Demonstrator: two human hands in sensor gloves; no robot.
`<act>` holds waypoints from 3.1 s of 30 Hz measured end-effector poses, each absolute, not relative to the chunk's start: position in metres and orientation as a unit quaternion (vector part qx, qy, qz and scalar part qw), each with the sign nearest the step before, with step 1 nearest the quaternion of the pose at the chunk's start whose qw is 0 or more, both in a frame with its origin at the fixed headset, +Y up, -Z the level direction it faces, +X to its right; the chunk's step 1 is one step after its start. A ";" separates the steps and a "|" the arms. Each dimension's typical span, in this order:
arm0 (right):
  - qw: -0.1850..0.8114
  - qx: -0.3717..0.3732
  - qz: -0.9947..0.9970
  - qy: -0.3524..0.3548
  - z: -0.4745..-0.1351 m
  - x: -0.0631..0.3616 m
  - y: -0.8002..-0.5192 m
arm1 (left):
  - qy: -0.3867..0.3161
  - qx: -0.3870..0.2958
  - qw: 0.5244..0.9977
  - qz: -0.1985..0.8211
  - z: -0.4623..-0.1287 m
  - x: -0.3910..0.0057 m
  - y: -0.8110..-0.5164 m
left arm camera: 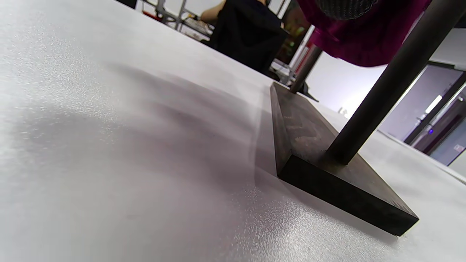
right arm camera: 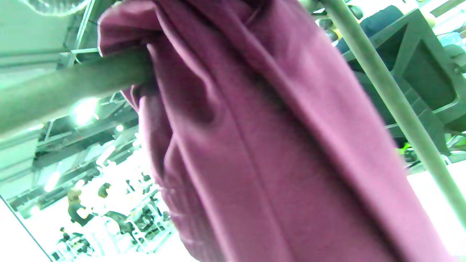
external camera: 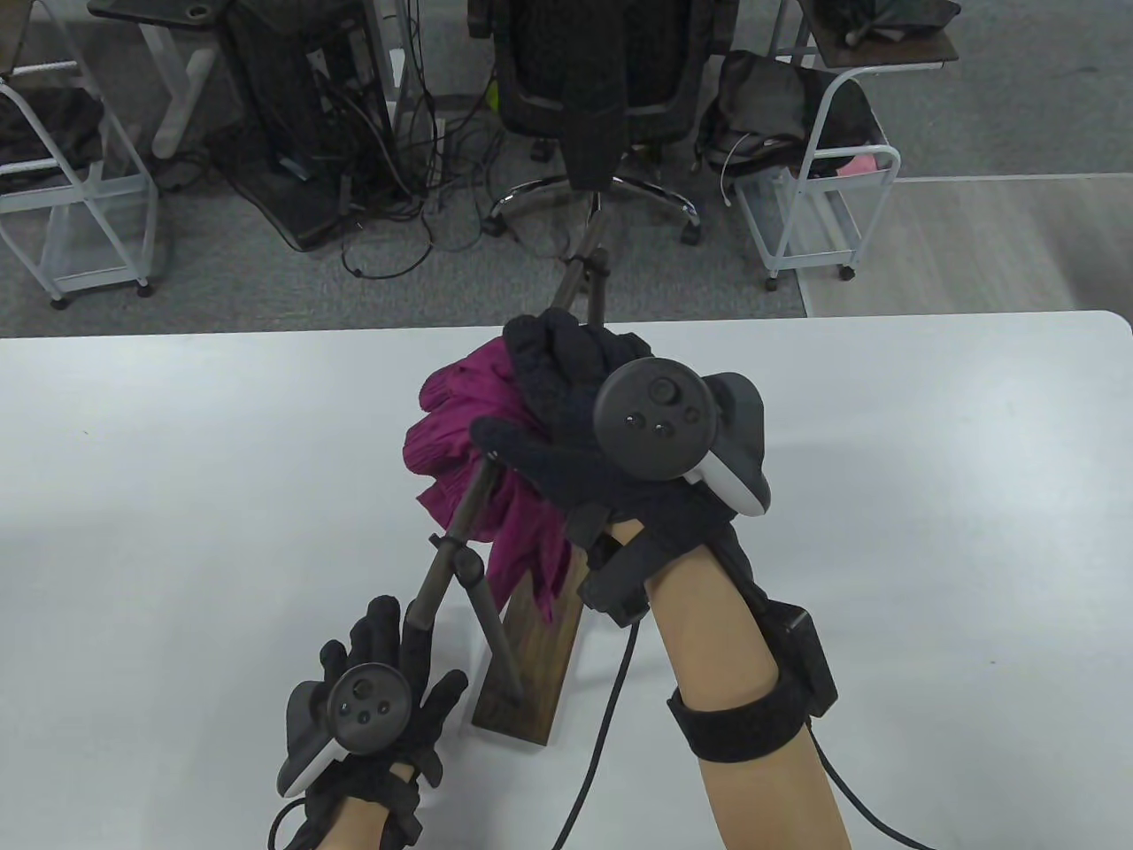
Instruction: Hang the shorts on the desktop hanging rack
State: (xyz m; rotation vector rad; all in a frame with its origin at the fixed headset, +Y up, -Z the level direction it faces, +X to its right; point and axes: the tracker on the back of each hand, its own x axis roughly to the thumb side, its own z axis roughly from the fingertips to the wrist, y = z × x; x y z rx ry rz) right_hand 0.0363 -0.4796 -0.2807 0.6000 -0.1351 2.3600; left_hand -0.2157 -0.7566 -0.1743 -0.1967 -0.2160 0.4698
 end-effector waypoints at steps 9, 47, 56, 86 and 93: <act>0.344 0.201 0.914 -0.080 -0.260 0.062 -0.514 | -0.106 -0.088 0.964 0.226 -0.173 -0.216 -0.755; 0.328 0.036 0.944 0.011 -0.194 0.179 -0.715 | -0.089 -0.055 0.977 0.187 -0.171 -0.219 -0.750; 0.289 0.024 0.956 0.039 -0.186 0.172 -0.733 | -0.086 -0.058 0.979 0.175 -0.171 -0.219 -0.750; 0.167 -0.030 0.977 0.130 -0.178 0.156 -0.766 | -0.072 -0.059 0.983 0.157 -0.173 -0.220 -0.749; 0.157 -0.042 0.978 0.133 -0.177 0.156 -0.767 | -0.075 -0.057 0.983 0.156 -0.172 -0.219 -0.748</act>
